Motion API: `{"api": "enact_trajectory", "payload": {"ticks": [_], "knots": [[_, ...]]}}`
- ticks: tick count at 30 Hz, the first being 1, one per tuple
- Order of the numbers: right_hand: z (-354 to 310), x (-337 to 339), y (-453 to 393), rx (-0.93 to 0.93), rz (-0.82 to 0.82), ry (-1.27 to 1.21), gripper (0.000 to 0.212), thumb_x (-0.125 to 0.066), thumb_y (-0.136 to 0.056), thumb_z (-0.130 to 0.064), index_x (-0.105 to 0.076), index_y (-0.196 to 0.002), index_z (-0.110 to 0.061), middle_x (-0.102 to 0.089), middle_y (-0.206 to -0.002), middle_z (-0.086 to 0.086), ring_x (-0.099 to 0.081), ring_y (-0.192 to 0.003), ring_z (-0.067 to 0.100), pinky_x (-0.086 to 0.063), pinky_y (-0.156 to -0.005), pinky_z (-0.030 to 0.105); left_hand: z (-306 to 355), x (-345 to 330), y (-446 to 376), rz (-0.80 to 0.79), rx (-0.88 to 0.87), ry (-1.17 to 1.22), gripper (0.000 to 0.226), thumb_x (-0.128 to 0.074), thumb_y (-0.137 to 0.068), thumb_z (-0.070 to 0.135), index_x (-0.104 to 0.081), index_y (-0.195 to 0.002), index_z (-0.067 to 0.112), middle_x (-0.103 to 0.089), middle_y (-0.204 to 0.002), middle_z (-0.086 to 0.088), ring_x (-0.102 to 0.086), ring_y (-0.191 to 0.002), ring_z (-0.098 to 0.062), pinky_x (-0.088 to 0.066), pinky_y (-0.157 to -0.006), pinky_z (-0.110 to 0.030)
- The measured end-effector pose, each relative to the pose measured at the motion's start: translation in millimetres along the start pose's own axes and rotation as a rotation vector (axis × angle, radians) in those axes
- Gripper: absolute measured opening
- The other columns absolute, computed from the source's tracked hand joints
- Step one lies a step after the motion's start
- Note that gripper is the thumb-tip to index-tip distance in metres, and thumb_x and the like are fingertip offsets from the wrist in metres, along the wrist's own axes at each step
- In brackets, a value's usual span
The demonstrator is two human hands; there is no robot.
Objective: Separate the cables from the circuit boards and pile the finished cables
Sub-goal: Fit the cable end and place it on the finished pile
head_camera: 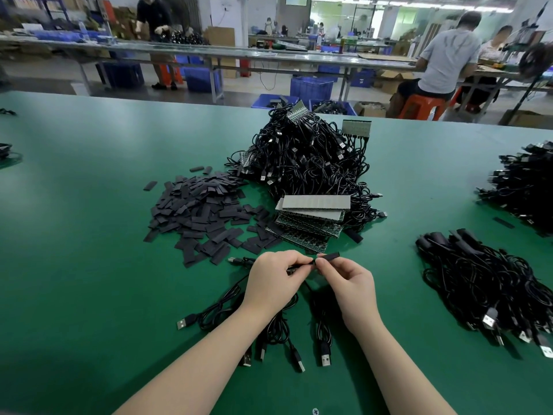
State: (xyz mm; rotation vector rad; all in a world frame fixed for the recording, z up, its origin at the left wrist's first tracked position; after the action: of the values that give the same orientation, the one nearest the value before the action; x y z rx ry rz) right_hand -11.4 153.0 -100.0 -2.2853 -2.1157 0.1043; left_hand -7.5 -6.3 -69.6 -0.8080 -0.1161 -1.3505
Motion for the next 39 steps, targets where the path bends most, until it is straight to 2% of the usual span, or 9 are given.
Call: {"api": "enact_trajectory", "payload": {"ticks": [7,12,14,18,20,27,30,35,39], "knots": [[0.3,-2.1,-1.2,0.014,-0.026,0.027,0.012,-0.077,-0.086,-0.016,-0.080,-0.079,-0.026,-0.077,-0.081,0.000,-0.069,-0.075,0.007,-0.053,-0.070,0.016,0.5,3.9,1.6,0.033,-0.005,0.058,0.013,-0.076,-0.080,0.023,-0.079,-0.093,0.023,-0.075,-0.085,0.014,-0.066,-0.079,0.004,-0.053,-0.069,-0.019],[-1.8,-6.6,-0.6,0.025,-0.051,0.037,0.010,-0.076,-0.087,-0.014,-0.078,-0.088,-0.024,-0.078,-0.085,-0.002,-0.071,-0.080,0.006,-0.052,-0.072,0.015,-3.6,5.1,1.5,0.041,0.026,0.051,0.016,-0.076,-0.079,0.021,-0.079,-0.094,0.025,-0.074,-0.090,0.016,-0.064,-0.084,0.010,-0.047,-0.072,-0.007],[-4.4,-7.8,1.4,0.052,-0.036,0.054,0.015,-0.077,-0.087,-0.015,-0.077,-0.090,-0.030,-0.078,-0.085,-0.005,-0.071,-0.079,0.005,-0.050,-0.071,0.014,-8.2,3.9,1.4,0.033,0.073,0.054,0.016,-0.076,-0.080,0.021,-0.079,-0.095,0.027,-0.074,-0.090,0.016,-0.064,-0.086,0.010,-0.048,-0.075,-0.008],[-10.4,-1.3,10.4,0.154,0.094,0.157,0.042,-0.078,-0.086,-0.024,-0.064,-0.119,-0.047,-0.074,-0.093,-0.021,-0.066,-0.075,-0.001,-0.047,-0.070,0.008,-10.6,4.5,1.1,0.057,0.108,0.046,0.016,-0.075,-0.082,0.026,-0.078,-0.098,0.027,-0.074,-0.090,0.017,-0.065,-0.085,0.007,-0.052,-0.077,-0.014],[-13.0,0.2,13.3,0.201,0.126,0.164,0.049,-0.075,-0.088,-0.021,-0.059,-0.122,-0.053,-0.072,-0.094,-0.027,-0.062,-0.070,-0.004,-0.045,-0.069,0.005,-9.9,4.5,1.1,0.056,0.112,0.029,0.016,-0.075,-0.082,0.027,-0.078,-0.098,0.027,-0.074,-0.090,0.018,-0.065,-0.083,0.007,-0.052,-0.076,-0.016],[-7.8,-1.6,6.1,0.152,0.077,0.203,0.042,-0.069,-0.093,-0.019,-0.059,-0.115,-0.053,-0.071,-0.083,-0.027,-0.052,-0.058,-0.004,-0.041,-0.061,0.005,-5.5,0.6,1.3,-0.011,0.072,-0.036,0.018,-0.074,-0.084,0.027,-0.078,-0.101,0.023,-0.075,-0.096,0.012,-0.066,-0.089,0.001,-0.052,-0.081,-0.019],[-5.0,-0.1,4.3,0.136,0.069,0.197,0.038,-0.068,-0.093,-0.019,-0.063,-0.120,-0.045,-0.071,-0.080,-0.023,-0.047,-0.055,-0.003,-0.041,-0.058,0.007,-4.6,0.9,1.1,-0.013,0.070,-0.030,0.020,-0.075,-0.083,0.028,-0.077,-0.102,0.023,-0.075,-0.097,0.010,-0.067,-0.090,-0.001,-0.052,-0.083,-0.022],[-2.2,0.0,5.6,0.122,0.071,0.164,0.040,-0.068,-0.093,-0.020,-0.060,-0.116,-0.051,-0.073,-0.082,-0.020,-0.052,-0.058,-0.005,-0.042,-0.061,0.007,-4.8,0.4,1.0,-0.018,0.077,-0.021,0.019,-0.074,-0.084,0.027,-0.077,-0.103,0.025,-0.075,-0.097,0.012,-0.067,-0.089,0.001,-0.053,-0.083,-0.022],[3.0,1.5,1.4,0.084,0.054,0.172,0.034,-0.068,-0.094,-0.021,-0.066,-0.121,-0.042,-0.072,-0.075,-0.011,-0.042,-0.053,0.000,-0.039,-0.054,0.011,-8.1,3.0,1.6,-0.004,0.108,-0.002,0.019,-0.077,-0.081,0.028,-0.078,-0.100,0.026,-0.075,-0.094,0.013,-0.066,-0.088,0.002,-0.051,-0.082,-0.019]]}}
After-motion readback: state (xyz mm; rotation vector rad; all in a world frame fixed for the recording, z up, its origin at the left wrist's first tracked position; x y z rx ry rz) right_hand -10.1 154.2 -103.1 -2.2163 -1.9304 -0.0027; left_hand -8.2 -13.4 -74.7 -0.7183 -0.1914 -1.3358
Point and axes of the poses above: each hand's wrist, its own y-axis away from the middle knuckle, its own x-axis out of the back of the hand, z = x × y, the point moved 8 cm from there along -y, towards the middle knuckle
